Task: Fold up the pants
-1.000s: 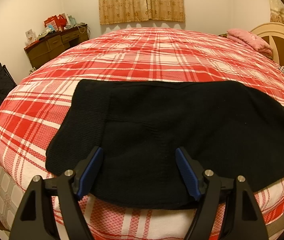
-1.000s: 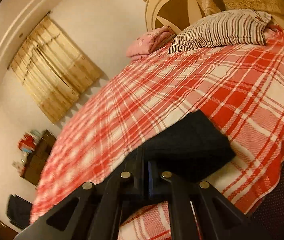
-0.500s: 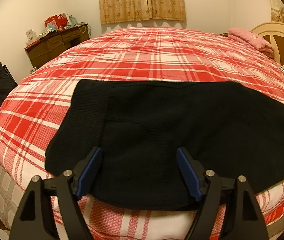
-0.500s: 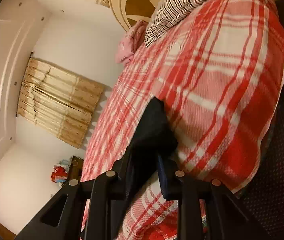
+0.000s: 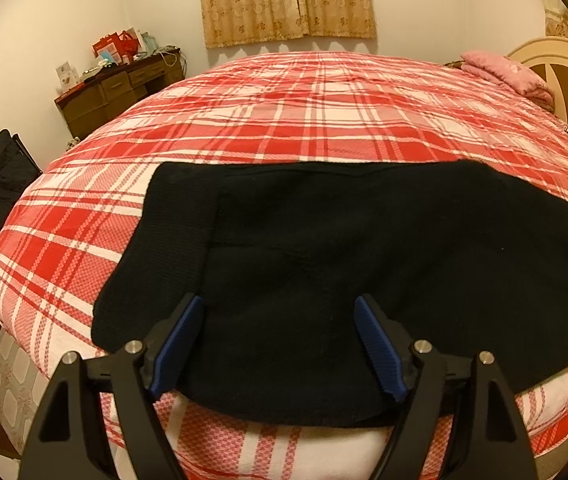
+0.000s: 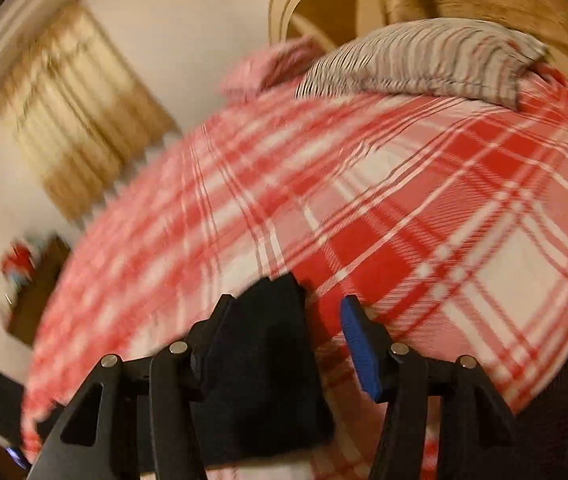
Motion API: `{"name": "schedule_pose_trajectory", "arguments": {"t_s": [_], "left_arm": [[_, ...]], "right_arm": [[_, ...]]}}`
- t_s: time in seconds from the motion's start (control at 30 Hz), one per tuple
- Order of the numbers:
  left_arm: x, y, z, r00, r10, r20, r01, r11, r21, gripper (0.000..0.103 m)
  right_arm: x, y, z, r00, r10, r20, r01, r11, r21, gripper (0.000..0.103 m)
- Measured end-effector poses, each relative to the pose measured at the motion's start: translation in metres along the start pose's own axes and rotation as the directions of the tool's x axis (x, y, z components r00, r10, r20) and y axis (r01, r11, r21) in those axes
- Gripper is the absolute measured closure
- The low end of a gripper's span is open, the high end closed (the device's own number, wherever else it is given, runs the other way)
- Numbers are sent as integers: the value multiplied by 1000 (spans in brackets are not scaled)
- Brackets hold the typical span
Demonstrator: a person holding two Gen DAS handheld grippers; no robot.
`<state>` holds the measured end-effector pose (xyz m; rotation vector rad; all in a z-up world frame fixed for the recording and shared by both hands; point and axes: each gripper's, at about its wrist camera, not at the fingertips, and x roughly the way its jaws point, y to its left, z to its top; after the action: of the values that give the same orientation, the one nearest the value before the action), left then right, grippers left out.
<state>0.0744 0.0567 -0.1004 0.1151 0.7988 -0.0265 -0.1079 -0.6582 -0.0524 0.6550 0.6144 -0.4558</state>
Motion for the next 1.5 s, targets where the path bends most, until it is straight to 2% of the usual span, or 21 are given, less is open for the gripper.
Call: {"name": "schedule_pose_trajectory", "arguments": {"t_s": [0.07, 0.1, 0.17, 0.27, 0.33, 0.4, 0.43, 0.5, 0.6, 0.63, 0.67, 0.83, 0.97, 1.03, 1.13, 1.23, 1.33, 1.4, 1.43, 1.5], "left_arm": [[0, -1, 0, 1000, 6, -3, -6, 1000, 3, 22], [0, -1, 0, 1000, 8, -4, -8, 1000, 3, 21], [0, -2, 1, 1000, 13, -5, -13, 1000, 4, 21], [0, -3, 1, 1000, 17, -4, -17, 1000, 3, 21], [0, -3, 0, 1000, 18, -4, -18, 1000, 3, 21], [0, -3, 1, 1000, 19, -2, -19, 1000, 3, 21], [0, -3, 0, 1000, 18, -1, -18, 1000, 4, 20], [1, -3, 1, 1000, 18, 0, -18, 1000, 5, 20], [1, -3, 0, 1000, 18, 0, -18, 1000, 6, 20], [1, -3, 0, 1000, 16, 1, -16, 1000, 4, 20], [1, -3, 0, 1000, 15, 2, -15, 1000, 2, 20], [1, -3, 0, 1000, 12, 6, -12, 1000, -7, 19], [1, -3, 0, 1000, 11, 5, -11, 1000, -10, 19], [1, -3, 0, 1000, 5, 4, -5, 1000, -12, 19], [1, -3, -1, 1000, -2, 2, 2, 1000, -14, 19], [0, -2, -1, 1000, -3, 1, 3, 1000, -16, 19], [0, -2, -1, 1000, -4, 3, 4, 1000, -17, 19], [0, -2, -1, 1000, -3, 3, 3, 1000, -17, 19], [1, -2, -1, 1000, -2, 5, 2, 1000, -18, 18], [0, -2, -1, 1000, 1, 6, 0, 1000, -17, 18]], "right_arm": [[7, 7, -2, 999, -40, -30, 38, 997, -68, 86], [10, 14, -2, 997, -71, -25, 68, 992, -104, 86], [8, 22, -1, 997, -77, 12, 78, 986, -150, 88], [-2, 20, 6, 996, -18, 82, 27, 993, -111, 88], [3, 13, 6, 997, -11, 83, 18, 996, -83, 88], [17, 9, 4, 998, -48, 38, 51, 995, -82, 86], [24, 9, 5, 998, -66, 22, 68, 995, -78, 82], [20, 2, 9, 998, -28, 47, 30, 999, -38, 79], [-6, -24, 10, 991, 28, 134, -47, 989, 140, 52], [-18, -33, 6, 983, 50, 175, -85, 976, 199, 38], [-32, -42, 0, 975, 55, 214, -109, 962, 251, 33], [-65, -43, -45, 966, 101, 240, -164, 951, 261, 33], [-67, -20, -73, 974, 37, 225, -89, 970, 226, 33], [-65, -7, -78, 970, 22, 242, -70, 979, 190, 33], [-52, 9, -73, 977, 55, 207, -88, 984, 154, 33], [-42, 11, -71, 981, 59, 184, -96, 975, 199, 33], [-42, 8, -75, 976, 111, 188, -161, 948, 273, 33], [-39, 13, -88, 963, 204, 173, -249, 922, 297, 36], [-39, 17, -94, 959, 220, 179, -265, 919, 292, 37], [-39, 25, -97, 963, 195, 188, -239, 938, 250, 37]]}}
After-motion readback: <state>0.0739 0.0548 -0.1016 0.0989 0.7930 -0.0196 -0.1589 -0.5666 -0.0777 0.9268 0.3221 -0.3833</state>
